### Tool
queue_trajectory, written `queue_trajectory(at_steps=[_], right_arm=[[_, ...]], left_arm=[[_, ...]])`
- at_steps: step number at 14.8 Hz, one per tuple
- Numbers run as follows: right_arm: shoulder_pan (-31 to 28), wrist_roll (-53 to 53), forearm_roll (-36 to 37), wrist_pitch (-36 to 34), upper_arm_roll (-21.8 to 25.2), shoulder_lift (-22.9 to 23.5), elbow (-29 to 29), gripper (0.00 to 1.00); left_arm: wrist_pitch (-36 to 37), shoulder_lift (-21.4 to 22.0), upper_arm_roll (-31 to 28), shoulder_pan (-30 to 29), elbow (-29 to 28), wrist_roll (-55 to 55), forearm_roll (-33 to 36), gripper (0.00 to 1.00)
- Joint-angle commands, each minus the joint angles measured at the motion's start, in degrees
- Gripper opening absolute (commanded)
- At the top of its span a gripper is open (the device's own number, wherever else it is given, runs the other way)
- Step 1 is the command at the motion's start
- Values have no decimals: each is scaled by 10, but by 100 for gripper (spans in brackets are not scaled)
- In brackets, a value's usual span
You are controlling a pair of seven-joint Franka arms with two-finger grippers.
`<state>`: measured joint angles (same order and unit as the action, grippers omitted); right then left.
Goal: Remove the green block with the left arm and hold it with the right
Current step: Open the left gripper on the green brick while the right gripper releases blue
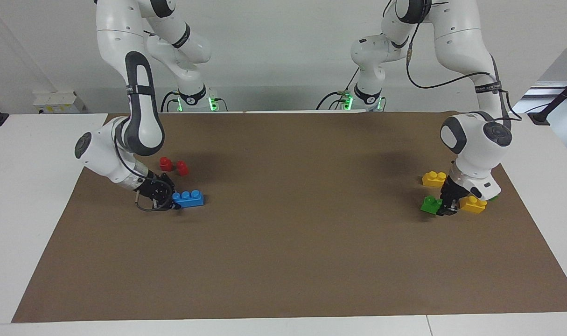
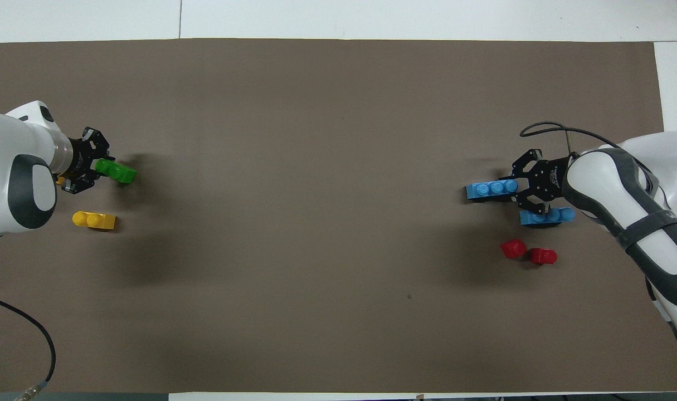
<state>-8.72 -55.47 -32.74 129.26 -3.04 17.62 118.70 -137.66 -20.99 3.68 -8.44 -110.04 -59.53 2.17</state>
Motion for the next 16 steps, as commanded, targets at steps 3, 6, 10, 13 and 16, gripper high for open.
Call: queue_trajectory(at_steps=[3, 6, 10, 13, 16], right_arm=[[-1, 4, -1, -11, -7, -14, 0, 83], [-5, -56, 5, -94, -3, -43, -54, 87], [-9, -86, 71, -179, -1, -99, -107, 100], [-3, -54, 145, -211, -6, -134, -134, 100], [-1, 39, 173, -241, -7, -178, -139, 100]], left_arm=[[-13, -25, 3, -5, 20, 11, 31, 0], [-8, -25, 4, -4, 20, 46, 31, 82], [-4, -16, 4, -4, 26, 52, 31, 100], [21, 12, 5, 0, 30, 53, 31, 100], [60, 54, 6, 9, 32, 56, 32, 100]])
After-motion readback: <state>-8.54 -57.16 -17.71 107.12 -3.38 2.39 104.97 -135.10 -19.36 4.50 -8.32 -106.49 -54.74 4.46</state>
